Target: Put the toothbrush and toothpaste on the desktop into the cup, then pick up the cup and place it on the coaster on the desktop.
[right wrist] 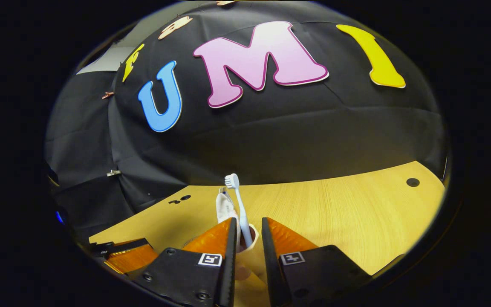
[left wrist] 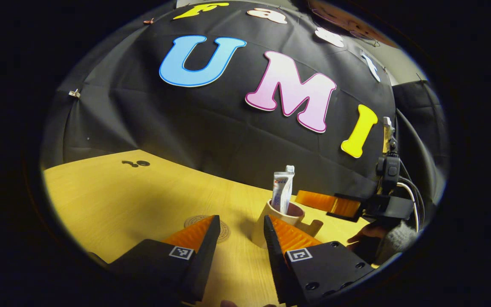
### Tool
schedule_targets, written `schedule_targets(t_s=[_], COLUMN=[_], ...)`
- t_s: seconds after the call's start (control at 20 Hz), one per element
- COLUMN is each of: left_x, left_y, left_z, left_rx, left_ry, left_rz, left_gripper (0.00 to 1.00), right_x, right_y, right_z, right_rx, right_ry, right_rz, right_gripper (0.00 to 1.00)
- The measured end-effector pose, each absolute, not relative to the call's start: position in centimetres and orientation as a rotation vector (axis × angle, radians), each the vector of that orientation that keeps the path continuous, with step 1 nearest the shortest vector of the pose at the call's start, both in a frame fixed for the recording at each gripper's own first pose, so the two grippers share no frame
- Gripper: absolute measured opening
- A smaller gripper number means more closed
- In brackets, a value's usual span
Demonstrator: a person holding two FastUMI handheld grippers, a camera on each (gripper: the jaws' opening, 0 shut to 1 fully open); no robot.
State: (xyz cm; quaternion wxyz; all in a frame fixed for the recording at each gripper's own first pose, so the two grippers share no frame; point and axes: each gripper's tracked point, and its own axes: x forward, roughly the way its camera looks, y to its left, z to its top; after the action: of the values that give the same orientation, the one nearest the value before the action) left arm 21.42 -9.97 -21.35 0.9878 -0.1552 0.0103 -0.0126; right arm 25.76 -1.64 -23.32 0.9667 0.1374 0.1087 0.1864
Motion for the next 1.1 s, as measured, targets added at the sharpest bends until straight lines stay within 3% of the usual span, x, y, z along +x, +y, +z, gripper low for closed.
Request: schedule_targets(t_s=[0.25, 0.3, 0.35, 0.4, 0.45, 0.5, 1.1], left_x=[19.6, 19.2, 18.8, 18.5, 18.1, 17.6, 14.9], left_y=[-7.7, -7.3, -6.9, -6.5, -6.2, -5.9, -2.7], left_z=[-21.9, -22.0, -22.4, -22.6, -22.8, -23.0, -25.8], left_rx=[-0.275, -0.262, -0.245, -0.228, -0.213, -0.204, -0.168], left_ry=[0.042, 0.048, 0.054, 0.063, 0.067, 0.072, 0.144], left_rz=[0.003, 0.010, 0.016, 0.020, 0.023, 0.023, 0.072], left_gripper=[0.65, 0.65, 0.65, 0.65, 0.65, 0.65, 0.65], right_x=[22.1, 21.5, 20.8, 20.3, 19.6, 19.1, 19.1], right_y=[-3.8, -4.2, -4.7, -5.0, -5.1, -5.2, -2.1], right_z=[-23.8, -24.2, -24.8, -25.3, -25.7, -26.3, -31.7], right_rx=[0.200, 0.172, 0.141, 0.110, 0.080, 0.042, -0.094], right_ry=[0.352, 0.395, 0.437, 0.480, 0.526, 0.568, 0.916], right_rz=[0.398, 0.396, 0.393, 0.393, 0.407, 0.416, 0.539], right_gripper=[0.35, 0.39, 0.29, 0.39, 0.30, 0.39, 0.39])
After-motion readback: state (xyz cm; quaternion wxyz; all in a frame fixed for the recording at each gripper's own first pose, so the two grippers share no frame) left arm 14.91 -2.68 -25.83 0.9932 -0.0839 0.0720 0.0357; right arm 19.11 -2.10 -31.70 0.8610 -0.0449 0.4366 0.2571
